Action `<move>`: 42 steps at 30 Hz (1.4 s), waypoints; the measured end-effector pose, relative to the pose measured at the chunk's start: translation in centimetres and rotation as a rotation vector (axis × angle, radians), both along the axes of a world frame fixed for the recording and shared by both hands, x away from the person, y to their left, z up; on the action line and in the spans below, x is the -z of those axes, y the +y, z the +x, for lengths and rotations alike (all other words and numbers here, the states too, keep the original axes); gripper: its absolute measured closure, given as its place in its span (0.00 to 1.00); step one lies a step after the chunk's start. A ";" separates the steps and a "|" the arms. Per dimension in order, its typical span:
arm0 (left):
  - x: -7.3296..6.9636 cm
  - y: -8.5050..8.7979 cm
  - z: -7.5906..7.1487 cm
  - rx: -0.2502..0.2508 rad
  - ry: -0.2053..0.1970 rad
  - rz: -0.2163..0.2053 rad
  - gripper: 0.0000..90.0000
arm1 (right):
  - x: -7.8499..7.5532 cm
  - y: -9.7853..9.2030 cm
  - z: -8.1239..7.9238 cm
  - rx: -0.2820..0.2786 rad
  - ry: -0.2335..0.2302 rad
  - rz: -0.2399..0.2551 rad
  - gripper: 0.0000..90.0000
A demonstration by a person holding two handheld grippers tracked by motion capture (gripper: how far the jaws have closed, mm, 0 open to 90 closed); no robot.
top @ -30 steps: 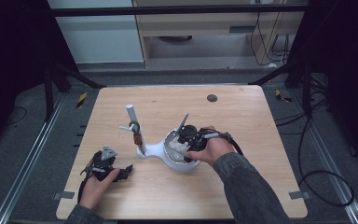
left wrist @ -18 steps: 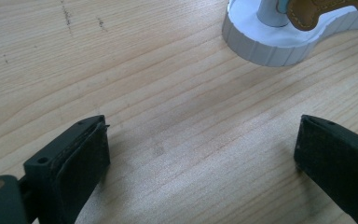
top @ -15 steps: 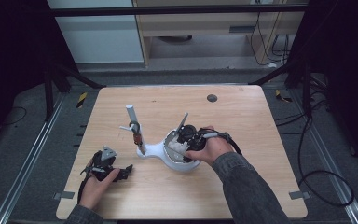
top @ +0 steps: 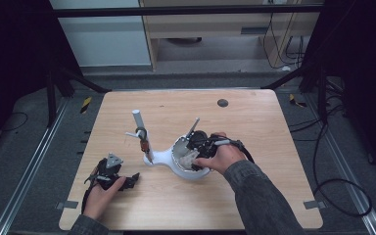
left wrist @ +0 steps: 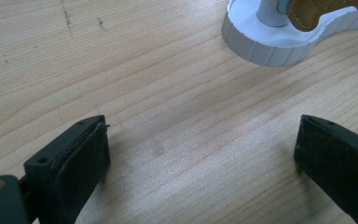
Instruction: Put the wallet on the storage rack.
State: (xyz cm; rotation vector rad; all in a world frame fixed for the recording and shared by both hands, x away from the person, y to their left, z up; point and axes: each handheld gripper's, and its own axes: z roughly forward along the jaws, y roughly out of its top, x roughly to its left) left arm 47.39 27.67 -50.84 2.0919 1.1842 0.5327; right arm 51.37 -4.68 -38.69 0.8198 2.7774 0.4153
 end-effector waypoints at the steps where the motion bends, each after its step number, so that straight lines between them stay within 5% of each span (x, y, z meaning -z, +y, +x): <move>1: 0.0 0.0 0.0 0.000 0.000 0.000 0.03 | -0.1 0.0 0.0 0.002 0.002 0.003 0.25; 42: 0.0 0.0 0.0 0.000 0.000 0.000 0.03 | -0.5 -0.2 -0.4 -0.002 0.005 0.030 0.20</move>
